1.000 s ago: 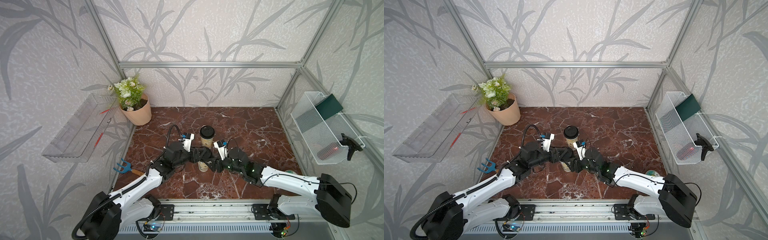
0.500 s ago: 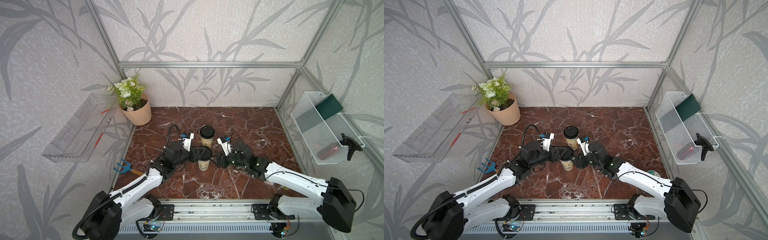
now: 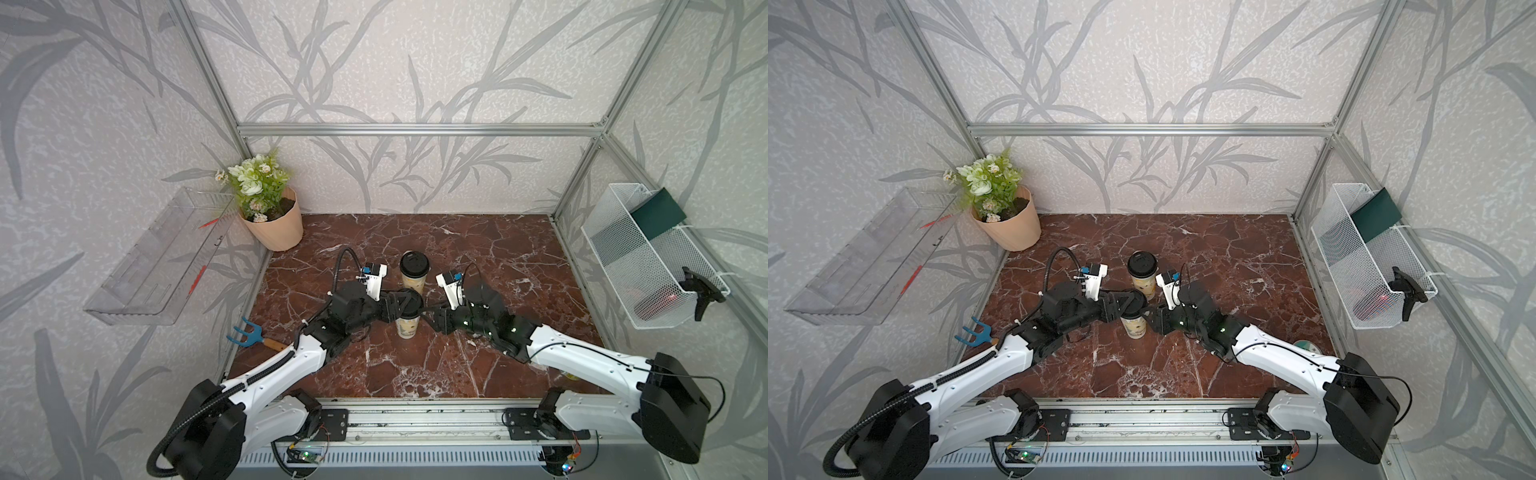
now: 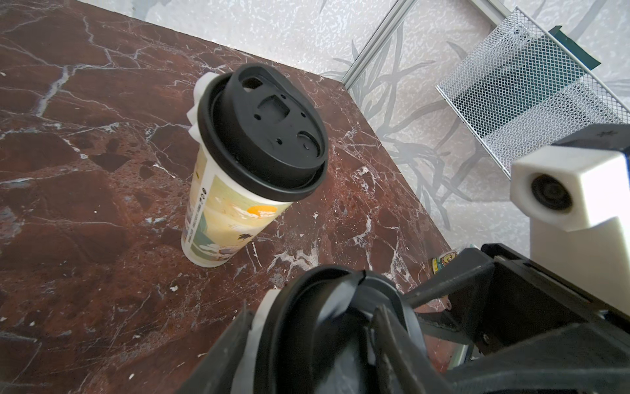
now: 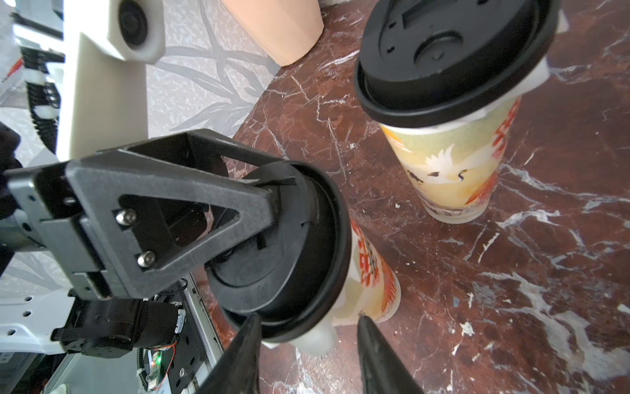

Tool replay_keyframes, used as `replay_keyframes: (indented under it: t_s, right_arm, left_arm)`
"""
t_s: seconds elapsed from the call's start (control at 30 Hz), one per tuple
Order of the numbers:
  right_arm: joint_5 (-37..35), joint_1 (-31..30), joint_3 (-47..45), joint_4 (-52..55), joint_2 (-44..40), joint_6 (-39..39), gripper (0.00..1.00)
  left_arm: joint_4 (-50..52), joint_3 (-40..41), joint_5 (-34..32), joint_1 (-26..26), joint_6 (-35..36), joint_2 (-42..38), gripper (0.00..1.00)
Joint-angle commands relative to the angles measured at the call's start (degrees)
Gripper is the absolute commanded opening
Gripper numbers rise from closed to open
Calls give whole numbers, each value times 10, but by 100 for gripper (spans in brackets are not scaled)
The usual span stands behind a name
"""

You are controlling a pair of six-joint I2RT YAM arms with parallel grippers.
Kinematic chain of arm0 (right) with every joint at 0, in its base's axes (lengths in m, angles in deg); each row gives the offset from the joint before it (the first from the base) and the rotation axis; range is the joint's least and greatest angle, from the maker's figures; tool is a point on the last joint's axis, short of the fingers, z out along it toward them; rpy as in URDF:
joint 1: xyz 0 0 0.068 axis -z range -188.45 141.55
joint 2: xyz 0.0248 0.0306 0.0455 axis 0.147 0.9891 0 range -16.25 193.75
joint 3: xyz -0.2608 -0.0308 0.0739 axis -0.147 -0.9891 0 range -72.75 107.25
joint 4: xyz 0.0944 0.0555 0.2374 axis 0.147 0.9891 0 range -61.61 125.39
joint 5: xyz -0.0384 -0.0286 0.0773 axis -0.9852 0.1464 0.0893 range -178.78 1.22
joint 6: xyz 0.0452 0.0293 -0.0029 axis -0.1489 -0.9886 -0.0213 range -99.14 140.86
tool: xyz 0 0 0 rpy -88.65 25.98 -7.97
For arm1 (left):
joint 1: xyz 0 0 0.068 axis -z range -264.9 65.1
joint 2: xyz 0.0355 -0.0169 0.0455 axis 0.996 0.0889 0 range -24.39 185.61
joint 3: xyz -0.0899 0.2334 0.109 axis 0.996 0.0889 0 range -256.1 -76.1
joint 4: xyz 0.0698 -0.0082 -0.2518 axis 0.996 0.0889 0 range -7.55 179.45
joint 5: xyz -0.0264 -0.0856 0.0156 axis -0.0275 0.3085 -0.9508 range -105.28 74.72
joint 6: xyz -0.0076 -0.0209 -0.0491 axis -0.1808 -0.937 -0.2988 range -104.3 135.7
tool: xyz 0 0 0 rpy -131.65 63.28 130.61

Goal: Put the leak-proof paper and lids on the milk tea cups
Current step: Secure the cup lid on the cup.

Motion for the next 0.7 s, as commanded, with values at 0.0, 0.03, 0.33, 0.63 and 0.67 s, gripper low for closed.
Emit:
replay_keyframes:
  t_s: [0.0,0.03,0.33,0.63,0.67]
  right_arm:
    - [-61,-5,-40,100,53,-9,46]
    - [-58,-5,-43,99,56,-12,46]
    - [-67,-10,-23,114,8,0,46]
    - [-63,-4,106,113,-3,35,59]
    - [-66,-3,114,115,7,36,61]
  left_arm:
    - [159,41,14,6,23,40,55]
    - [158,41,14,6,23,40,55]
    - [166,44,10,7,22,26,55]
    - [149,53,11,6,5,14,54]
    - [146,53,11,7,4,15,54]
